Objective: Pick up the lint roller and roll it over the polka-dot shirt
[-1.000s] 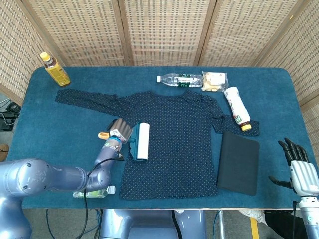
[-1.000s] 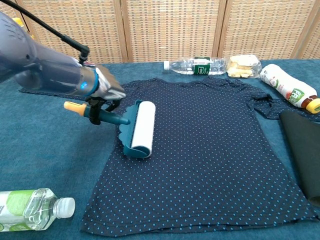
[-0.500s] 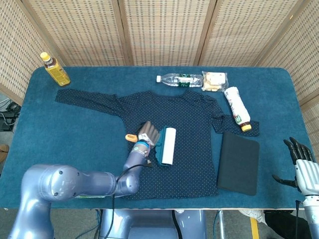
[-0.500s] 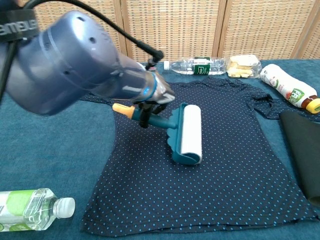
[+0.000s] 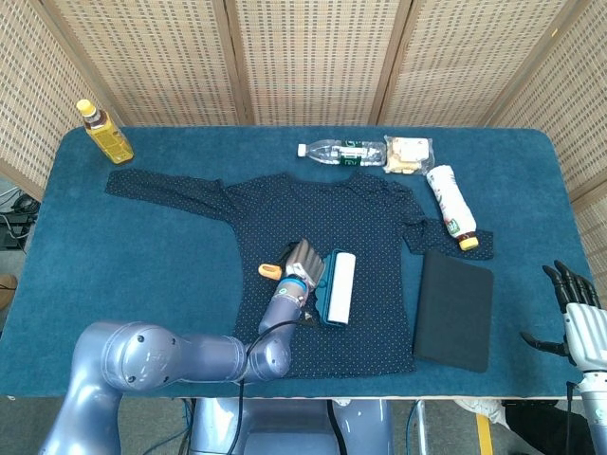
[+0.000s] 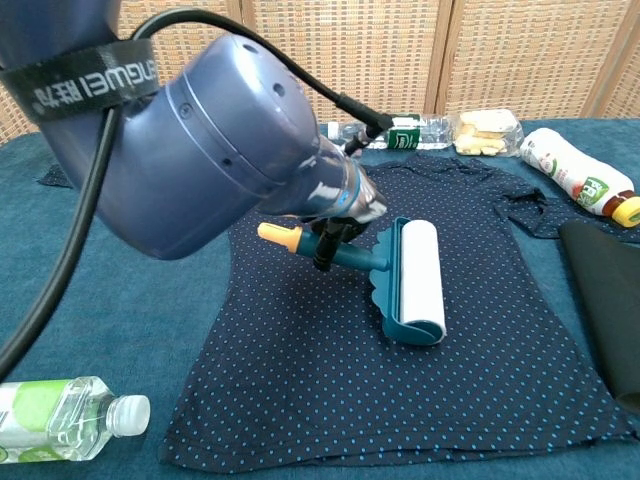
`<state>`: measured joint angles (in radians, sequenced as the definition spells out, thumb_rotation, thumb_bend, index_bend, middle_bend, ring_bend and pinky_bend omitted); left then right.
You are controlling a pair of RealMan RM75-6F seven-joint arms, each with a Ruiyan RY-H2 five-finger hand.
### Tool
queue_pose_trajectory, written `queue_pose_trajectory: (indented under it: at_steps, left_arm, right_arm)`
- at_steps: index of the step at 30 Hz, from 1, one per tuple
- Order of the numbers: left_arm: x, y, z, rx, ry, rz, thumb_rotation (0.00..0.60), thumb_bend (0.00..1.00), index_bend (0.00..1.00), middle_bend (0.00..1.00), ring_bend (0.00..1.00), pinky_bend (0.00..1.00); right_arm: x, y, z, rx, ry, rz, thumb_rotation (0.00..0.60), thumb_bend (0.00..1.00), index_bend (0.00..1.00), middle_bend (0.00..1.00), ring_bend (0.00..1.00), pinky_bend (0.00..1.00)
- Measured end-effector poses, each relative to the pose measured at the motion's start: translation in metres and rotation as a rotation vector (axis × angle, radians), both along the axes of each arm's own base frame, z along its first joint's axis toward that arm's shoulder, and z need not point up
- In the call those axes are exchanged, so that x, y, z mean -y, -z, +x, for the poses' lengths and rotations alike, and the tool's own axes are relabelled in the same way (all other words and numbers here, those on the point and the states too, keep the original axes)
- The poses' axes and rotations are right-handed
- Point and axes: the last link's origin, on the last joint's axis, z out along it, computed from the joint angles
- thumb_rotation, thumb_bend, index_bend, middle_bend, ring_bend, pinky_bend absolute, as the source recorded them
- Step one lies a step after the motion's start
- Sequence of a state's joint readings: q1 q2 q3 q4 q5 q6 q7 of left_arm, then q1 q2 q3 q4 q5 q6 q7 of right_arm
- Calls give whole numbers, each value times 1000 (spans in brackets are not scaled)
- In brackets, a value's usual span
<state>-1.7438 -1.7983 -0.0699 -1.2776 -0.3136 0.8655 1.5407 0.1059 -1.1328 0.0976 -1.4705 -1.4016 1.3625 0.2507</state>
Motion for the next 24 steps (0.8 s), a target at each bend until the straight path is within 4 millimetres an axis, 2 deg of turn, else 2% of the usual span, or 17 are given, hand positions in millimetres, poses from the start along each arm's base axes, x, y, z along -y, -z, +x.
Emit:
queue_pose_trajectory:
  at_steps: [3, 13, 18, 24]
  left_arm:
    - [-7, -10, -12, -12, -15, 18, 600, 807, 895, 847, 647, 639]
    - [-31, -68, -87, -14, -107, 87, 600, 783, 882, 842, 647, 626]
    - [-33, -87, -106, 68, -114, 105, 600, 726, 871, 810, 630, 606]
    - [-37, -121, -143, 177, -110, 151, 600, 716, 867, 782, 514, 556]
  right_arm:
    - [0, 0, 1, -10, -4, 0, 600, 106, 0, 0, 0, 0]
    - [-3, 5, 7, -36, -24, 5, 600, 106, 0, 0, 0, 0]
    - [-4, 6, 10, -48, -39, 4, 600, 105, 0, 0, 0, 0]
    - [-6, 9, 17, -68, -65, 7, 600, 106, 0, 0, 0, 0]
